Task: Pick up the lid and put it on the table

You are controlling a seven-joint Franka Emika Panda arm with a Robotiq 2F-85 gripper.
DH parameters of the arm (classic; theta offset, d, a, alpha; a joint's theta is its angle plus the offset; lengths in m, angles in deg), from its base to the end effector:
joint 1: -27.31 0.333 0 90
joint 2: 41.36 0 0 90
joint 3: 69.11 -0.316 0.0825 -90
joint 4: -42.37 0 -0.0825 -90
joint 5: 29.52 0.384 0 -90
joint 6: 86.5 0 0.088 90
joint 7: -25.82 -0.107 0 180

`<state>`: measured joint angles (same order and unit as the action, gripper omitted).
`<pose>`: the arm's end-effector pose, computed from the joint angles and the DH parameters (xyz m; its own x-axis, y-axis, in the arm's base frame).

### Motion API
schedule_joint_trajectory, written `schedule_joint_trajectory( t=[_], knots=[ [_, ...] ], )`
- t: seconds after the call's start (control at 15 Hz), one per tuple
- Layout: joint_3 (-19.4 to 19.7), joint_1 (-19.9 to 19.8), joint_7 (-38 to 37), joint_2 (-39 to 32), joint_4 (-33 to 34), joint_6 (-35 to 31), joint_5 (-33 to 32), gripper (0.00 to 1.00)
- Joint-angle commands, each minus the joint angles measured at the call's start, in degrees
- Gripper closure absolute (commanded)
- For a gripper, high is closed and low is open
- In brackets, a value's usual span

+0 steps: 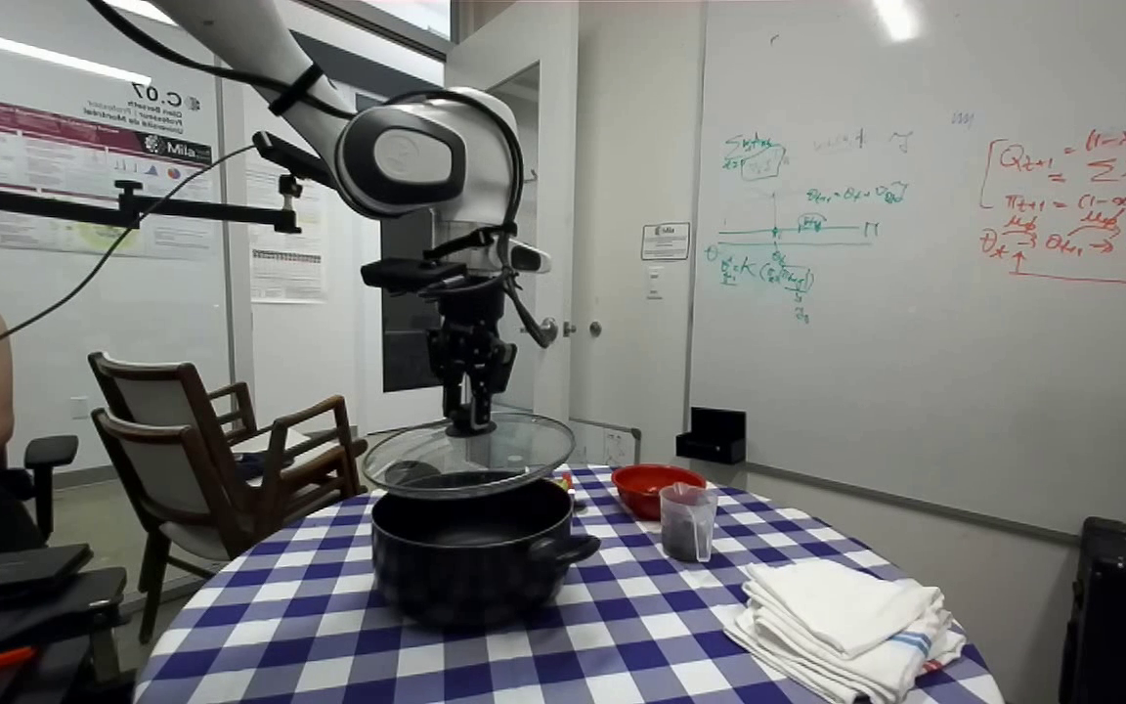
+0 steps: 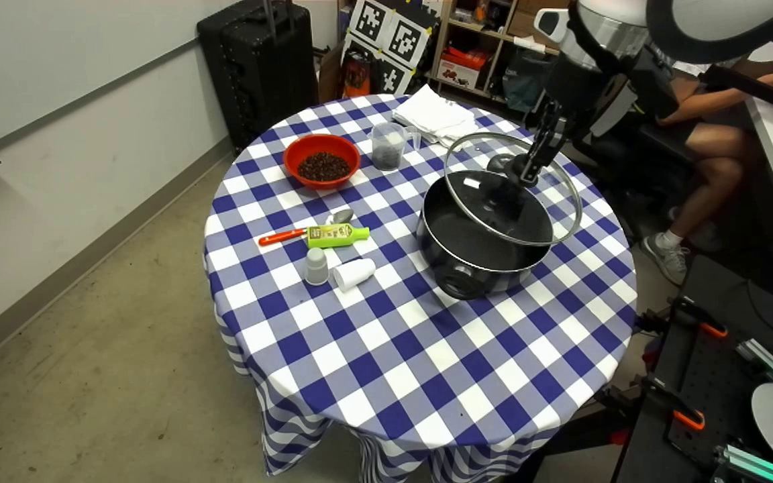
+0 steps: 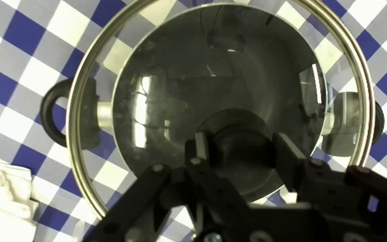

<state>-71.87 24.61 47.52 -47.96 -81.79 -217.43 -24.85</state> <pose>0.5514 0.0022 0.3426 0.9472 0.3195 0.0259 0.3205 -0.9452 -0.0620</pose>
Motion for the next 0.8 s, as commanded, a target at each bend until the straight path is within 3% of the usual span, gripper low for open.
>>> schedule_joint_trajectory(
  t=[0.0, 0.27, 0.73],
  knots=[
    [2.82, -1.20, -2.50, 8.59, -9.59, -1.20, -0.52, 0.75],
    [6.95, -3.44, -6.44, 14.00, -18.04, -1.39, -1.21, 0.75],
    [13.39, -8.32, -11.76, 20.52, -31.55, -7.43, -0.56, 0.75]
  ],
)
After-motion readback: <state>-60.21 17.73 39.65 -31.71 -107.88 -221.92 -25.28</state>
